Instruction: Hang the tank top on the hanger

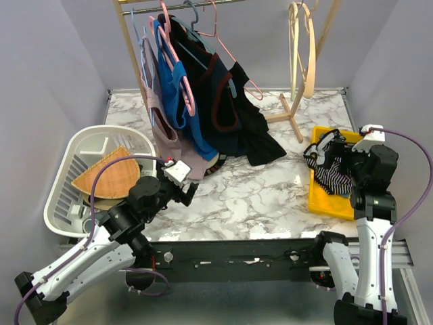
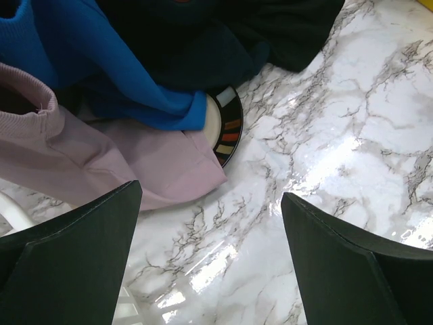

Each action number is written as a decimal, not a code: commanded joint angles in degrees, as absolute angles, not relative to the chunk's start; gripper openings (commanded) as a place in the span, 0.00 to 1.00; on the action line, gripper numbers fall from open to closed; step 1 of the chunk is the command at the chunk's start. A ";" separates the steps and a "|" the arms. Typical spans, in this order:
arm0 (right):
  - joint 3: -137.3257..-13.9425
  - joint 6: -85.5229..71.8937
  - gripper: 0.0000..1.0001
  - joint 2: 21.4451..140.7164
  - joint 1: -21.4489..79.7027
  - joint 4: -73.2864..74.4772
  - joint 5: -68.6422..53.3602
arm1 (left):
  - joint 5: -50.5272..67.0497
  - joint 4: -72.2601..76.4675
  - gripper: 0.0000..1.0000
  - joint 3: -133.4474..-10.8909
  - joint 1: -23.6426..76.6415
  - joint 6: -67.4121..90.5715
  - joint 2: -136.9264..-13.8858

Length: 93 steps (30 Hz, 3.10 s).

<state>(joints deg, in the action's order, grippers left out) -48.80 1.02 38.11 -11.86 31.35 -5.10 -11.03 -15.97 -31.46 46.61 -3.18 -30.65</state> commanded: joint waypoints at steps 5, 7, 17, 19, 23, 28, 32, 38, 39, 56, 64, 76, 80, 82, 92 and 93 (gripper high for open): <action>-51.50 11.94 1.00 42.36 -12.22 31.20 -3.78 | -9.41 -15.64 0.99 -32.96 46.23 -3.51 -30.15; -50.89 15.20 1.00 44.19 -12.30 30.50 -5.00 | -9.40 -15.73 0.99 -32.96 46.23 -3.43 -29.97; -54.22 21.35 1.00 57.47 -26.43 34.71 -30.22 | -8.53 -16.26 0.99 -33.22 46.14 -3.43 -28.39; -55.10 24.42 1.00 61.77 -28.12 36.56 -33.57 | -8.18 -16.43 0.99 -33.22 46.14 -3.43 -28.30; -56.77 27.68 1.00 68.98 -31.10 37.44 -34.54 | -7.47 -16.87 0.99 -33.40 46.05 -3.43 -28.21; -60.28 27.08 0.97 80.91 -33.13 36.22 -30.25 | -6.15 -16.96 0.99 -33.66 46.05 -3.43 -27.77; -61.70 23.91 0.86 87.69 -33.13 32.44 -23.83 | -5.45 -16.79 0.99 -33.57 45.97 -3.43 -27.33; -64.85 23.20 0.78 95.00 -33.13 26.72 -17.14 | -5.36 -16.79 0.99 -33.49 45.88 -3.43 -27.42; -65.47 23.38 0.74 97.45 -33.13 26.98 -16.53 | -5.45 -16.87 0.99 -33.49 45.88 -3.51 -27.51; -67.04 25.84 0.01 75.69 -33.13 34.88 -16.61 | -5.71 -16.17 0.99 -33.13 45.09 -3.16 -28.30; -78.74 25.49 0.01 66.45 -33.13 43.50 -22.67 | -5.54 -15.64 0.99 -32.78 44.83 -2.29 -27.07; -91.68 30.31 0.01 62.76 -30.77 58.44 -49.62 | -2.20 -13.27 0.99 -32.52 44.47 -0.18 -28.74; -85.44 32.78 0.01 60.21 -18.68 59.85 -48.88 | -1.50 -13.71 0.99 -33.05 44.38 2.02 -31.02; -80.70 31.46 0.01 58.54 -14.08 57.40 -48.25 | -0.62 -13.71 0.99 -33.22 44.38 3.33 -31.46; -63.47 26.46 0.19 61.07 7.63 45.81 -54.24 | 5.01 -17.22 0.99 -36.73 44.38 18.43 -33.04; -62.50 26.63 0.28 62.21 8.17 43.96 -53.79 | 6.49 -18.53 0.99 -37.00 44.38 19.59 -33.57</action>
